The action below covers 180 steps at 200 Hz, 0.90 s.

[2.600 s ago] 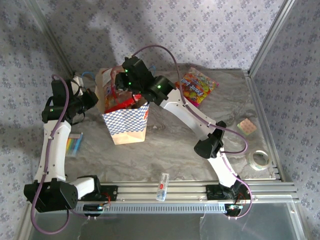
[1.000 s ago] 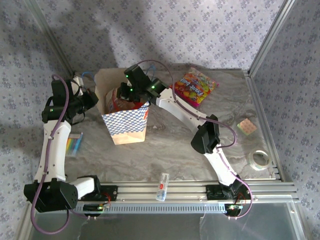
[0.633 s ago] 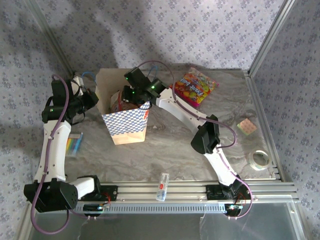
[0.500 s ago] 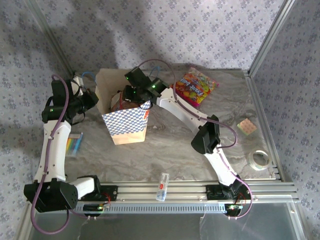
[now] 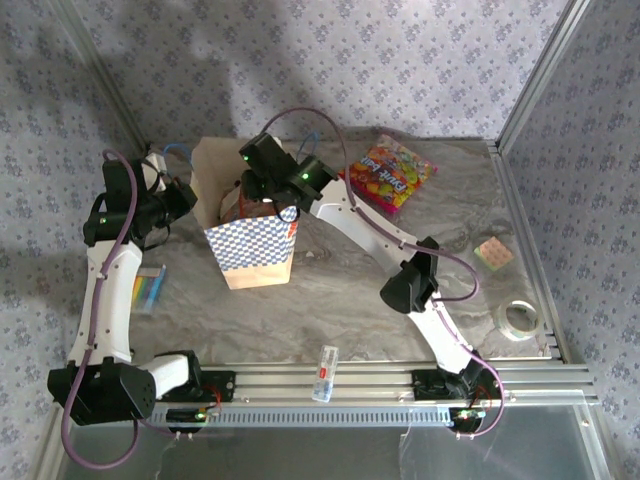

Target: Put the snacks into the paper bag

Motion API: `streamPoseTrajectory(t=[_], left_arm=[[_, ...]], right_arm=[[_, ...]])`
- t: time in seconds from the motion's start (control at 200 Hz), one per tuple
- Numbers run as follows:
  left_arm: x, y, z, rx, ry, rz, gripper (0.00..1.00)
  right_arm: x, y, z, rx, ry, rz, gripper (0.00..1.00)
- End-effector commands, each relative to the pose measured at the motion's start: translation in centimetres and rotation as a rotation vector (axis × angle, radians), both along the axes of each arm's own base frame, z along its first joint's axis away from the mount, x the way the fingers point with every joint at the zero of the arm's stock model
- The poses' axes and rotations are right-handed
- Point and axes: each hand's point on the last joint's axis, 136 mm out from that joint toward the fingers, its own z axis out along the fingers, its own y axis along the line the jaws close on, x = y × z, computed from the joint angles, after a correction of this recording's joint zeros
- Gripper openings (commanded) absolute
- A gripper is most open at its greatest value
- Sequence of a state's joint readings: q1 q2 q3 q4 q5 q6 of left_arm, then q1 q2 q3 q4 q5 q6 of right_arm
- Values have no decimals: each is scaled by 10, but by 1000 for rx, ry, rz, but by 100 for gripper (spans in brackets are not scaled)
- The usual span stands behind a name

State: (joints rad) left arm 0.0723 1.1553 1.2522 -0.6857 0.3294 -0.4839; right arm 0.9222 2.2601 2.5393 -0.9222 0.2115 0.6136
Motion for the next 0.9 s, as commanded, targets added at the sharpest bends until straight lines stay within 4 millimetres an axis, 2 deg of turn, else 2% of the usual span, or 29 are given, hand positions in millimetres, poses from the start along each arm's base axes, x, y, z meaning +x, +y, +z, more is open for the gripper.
streamPoseTrajectory(t=[0.0,0.17,0.36,0.66,0.765,0.895], left_arm=[[-4,-4,27,-27,-85,-17,8],[-8,-4,29,-27,-87,-15,8],[-9,-3,31,-27,-91,-8,9],[-10,-3,31,-33,-89,1,11],[-11,-2,33,-29,-94,4,12],[-12,-1,34,-26,-97,12,15]], right_arm=[[-7,-11,37,-31,-108,3,39],[-17,-7,51,-95,-206,34,39],[-22,-16,67,-169,-289,27,40],[-31,-15,81,-253,-382,73,41],[-37,-11,85,-260,-398,122,41],[-51,-4,89,-300,-428,279,41]])
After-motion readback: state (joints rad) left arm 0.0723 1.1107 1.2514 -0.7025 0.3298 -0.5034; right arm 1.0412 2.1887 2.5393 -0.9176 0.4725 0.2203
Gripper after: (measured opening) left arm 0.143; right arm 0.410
